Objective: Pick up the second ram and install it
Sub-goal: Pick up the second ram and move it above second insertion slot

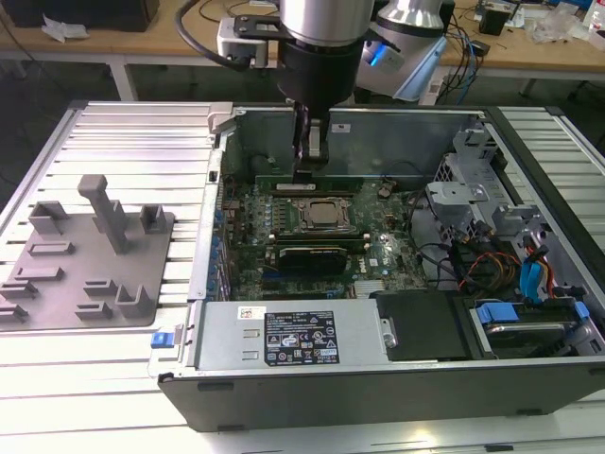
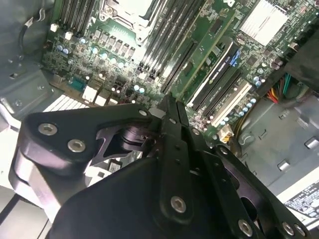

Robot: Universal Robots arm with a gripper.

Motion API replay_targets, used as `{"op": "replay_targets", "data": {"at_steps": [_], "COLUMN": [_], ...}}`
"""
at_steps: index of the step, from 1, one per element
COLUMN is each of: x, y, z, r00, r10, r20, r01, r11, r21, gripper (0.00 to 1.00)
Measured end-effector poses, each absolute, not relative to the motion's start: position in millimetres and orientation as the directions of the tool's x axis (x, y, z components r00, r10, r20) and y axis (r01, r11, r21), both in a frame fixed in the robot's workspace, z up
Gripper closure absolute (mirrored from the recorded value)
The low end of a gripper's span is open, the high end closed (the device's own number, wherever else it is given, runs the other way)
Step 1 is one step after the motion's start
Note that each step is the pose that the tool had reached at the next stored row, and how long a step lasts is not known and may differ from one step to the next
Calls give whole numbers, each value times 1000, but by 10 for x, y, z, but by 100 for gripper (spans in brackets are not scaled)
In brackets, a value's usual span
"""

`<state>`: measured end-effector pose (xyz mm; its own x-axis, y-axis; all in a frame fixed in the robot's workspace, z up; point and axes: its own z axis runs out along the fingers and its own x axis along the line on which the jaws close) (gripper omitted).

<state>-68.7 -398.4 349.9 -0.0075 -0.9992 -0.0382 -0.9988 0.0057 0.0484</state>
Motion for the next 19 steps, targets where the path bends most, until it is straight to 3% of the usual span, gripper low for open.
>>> {"op": "replay_targets", "data": {"at_steps": [19], "x": [-579], "y": [-3777], "z": [3237], "r00": [-7], "r10": [-999], "r20": [-41], "r01": [-999], "r11": [5], "r21": [48], "gripper": [91]}}
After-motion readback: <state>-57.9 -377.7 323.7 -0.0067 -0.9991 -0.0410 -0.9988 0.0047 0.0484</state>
